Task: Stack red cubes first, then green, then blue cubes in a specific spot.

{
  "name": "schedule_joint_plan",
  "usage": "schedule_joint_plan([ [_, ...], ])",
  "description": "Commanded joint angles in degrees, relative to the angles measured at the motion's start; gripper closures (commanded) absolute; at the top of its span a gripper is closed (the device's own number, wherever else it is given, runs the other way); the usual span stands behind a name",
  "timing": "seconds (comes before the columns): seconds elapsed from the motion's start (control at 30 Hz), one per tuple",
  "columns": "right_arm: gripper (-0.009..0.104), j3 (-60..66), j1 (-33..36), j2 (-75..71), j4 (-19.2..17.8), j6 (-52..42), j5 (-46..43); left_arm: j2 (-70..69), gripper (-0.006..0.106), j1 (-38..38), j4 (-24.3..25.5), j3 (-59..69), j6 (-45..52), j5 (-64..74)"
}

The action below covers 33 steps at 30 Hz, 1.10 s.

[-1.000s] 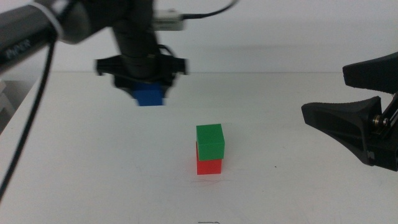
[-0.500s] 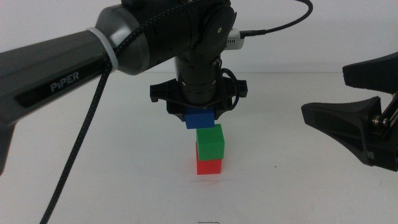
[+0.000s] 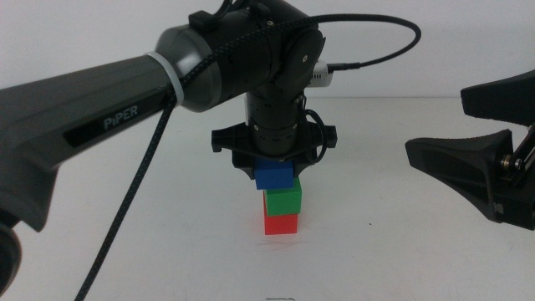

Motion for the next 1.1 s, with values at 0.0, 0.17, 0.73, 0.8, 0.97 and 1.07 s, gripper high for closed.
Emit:
schedule_joint_plan([
  [0.0, 0.001, -1.58, -0.39, -0.25, -0.17, -0.54, -4.07, -3.18, 0.08, -0.16, 0.04, -1.45, 0.1, -0.15],
  [0.17, 0.001, -1.58, -0.39, -0.25, -0.17, -0.54, -4.07, -3.18, 0.08, -0.16, -1.12, -1.45, 0.22, -0.99],
  [0.73, 0.001, -1.58, -0.39, -0.25, -0.17, -0.54, -4.08, -1.0, 0.08, -0.16, -2.21, -1.45, 1.37, -3.31],
  [0.8, 0.001, -1.58, -0.39, -0.25, -0.17, -0.54, -4.08, -1.0, 0.08, -0.16, -1.86, -1.45, 1.54, -3.46],
  [0.97, 0.001, -1.58, -0.39, -0.25, -0.17, -0.54, -4.08, -1.0, 0.072, -0.16, -0.73, -1.45, 1.54, -3.47],
  [1.07, 0.001, -1.58, -0.39, -0.25, -0.17, -0.54, -4.08, -1.0, 0.047, -0.16, -0.04, -1.45, 2.47, -3.59],
])
